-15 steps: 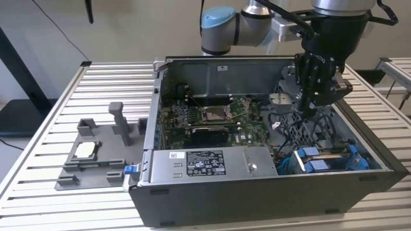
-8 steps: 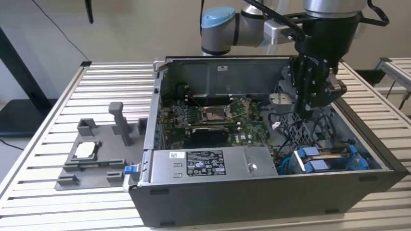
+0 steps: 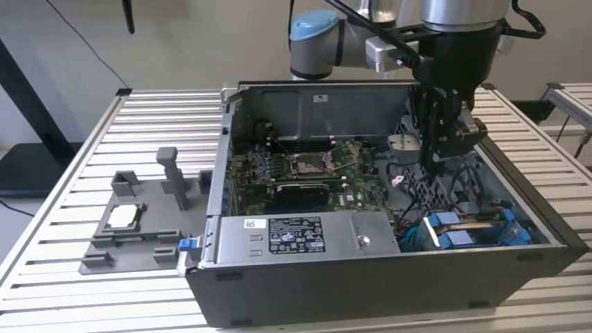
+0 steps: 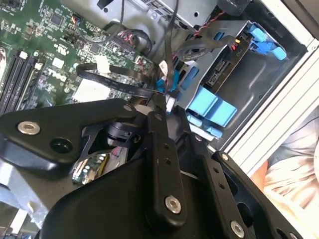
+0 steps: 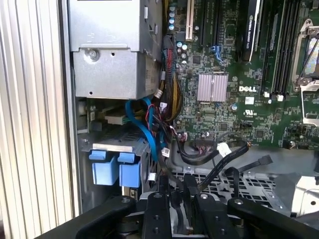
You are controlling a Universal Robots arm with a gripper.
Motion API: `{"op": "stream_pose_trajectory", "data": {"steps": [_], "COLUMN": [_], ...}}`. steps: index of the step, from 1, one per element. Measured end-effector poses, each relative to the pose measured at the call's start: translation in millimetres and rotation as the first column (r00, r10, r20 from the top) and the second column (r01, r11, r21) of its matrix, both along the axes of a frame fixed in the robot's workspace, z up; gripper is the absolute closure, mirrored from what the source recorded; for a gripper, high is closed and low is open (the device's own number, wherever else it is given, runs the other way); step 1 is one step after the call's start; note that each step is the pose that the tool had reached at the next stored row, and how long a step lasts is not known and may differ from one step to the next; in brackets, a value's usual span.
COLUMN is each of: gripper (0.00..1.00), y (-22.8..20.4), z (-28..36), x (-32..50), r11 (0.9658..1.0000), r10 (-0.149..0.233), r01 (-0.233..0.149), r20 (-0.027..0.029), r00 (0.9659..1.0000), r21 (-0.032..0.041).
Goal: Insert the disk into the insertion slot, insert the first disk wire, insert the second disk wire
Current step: 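Insert the second disk wire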
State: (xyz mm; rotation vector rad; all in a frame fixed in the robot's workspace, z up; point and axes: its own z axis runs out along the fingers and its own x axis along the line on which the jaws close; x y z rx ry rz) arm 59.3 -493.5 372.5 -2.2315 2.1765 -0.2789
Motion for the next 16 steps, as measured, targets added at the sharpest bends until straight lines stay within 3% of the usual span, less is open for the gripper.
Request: {"op": "stream_pose_trajectory", "data": {"steps": [4, 9, 11, 16], "gripper": [0.73, 0.73, 0.82, 0.84], "y": [0.1, 0.4, 0.4, 0.4], "z": [0.0, -1.2, -1.2, -1.3], "x": [0.1, 0.0, 0.1, 0.0], "r11": [1.0000, 1.0000, 1.0000, 1.0000], "r10": [0.000, 0.000, 0.000, 0.000], "r01": [0.000, 0.000, 0.000, 0.000], "r20": [0.0012, 0.0158, 0.0169, 0.0171], "r00": [1.0000, 0.9999, 0.9999, 0.9999], "r21": [-0.0012, -0.0011, -0.0013, -0.0012]}}
